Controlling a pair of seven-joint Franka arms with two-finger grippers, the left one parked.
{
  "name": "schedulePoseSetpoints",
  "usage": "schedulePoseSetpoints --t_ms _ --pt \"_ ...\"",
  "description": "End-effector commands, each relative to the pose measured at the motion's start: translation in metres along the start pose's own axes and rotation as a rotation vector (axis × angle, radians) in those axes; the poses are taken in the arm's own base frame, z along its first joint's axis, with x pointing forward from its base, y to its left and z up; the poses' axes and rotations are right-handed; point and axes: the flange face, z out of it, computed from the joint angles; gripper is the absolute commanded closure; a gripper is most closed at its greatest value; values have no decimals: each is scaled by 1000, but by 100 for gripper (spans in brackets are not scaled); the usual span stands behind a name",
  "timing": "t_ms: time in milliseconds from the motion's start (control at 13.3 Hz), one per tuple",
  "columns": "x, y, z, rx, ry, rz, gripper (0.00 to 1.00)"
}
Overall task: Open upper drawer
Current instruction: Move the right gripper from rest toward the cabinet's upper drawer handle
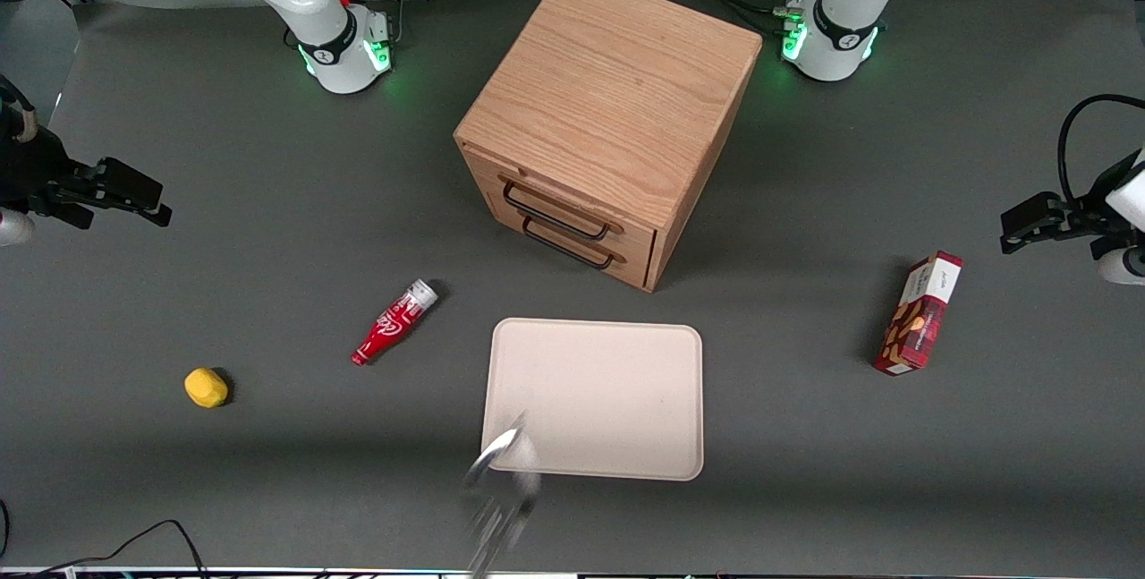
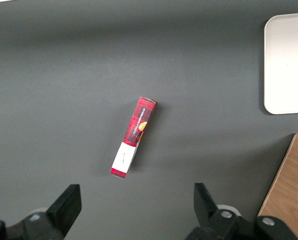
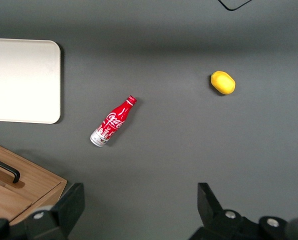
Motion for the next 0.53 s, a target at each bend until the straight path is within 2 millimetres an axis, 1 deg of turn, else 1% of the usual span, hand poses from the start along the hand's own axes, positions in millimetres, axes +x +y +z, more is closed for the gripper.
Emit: schedulePoseSetpoints --t_ms 0,75,300,375,450 --pt "2 6 -2 -13 -4 29 0" --pt "4 5 0 -15 -5 17 0" --pt "3 -12 -1 -23 -4 -54 0" --pt "2 -22 -2 -17 -3 -100 0" --pt "0 -40 -1 -15 -5 -141 0"
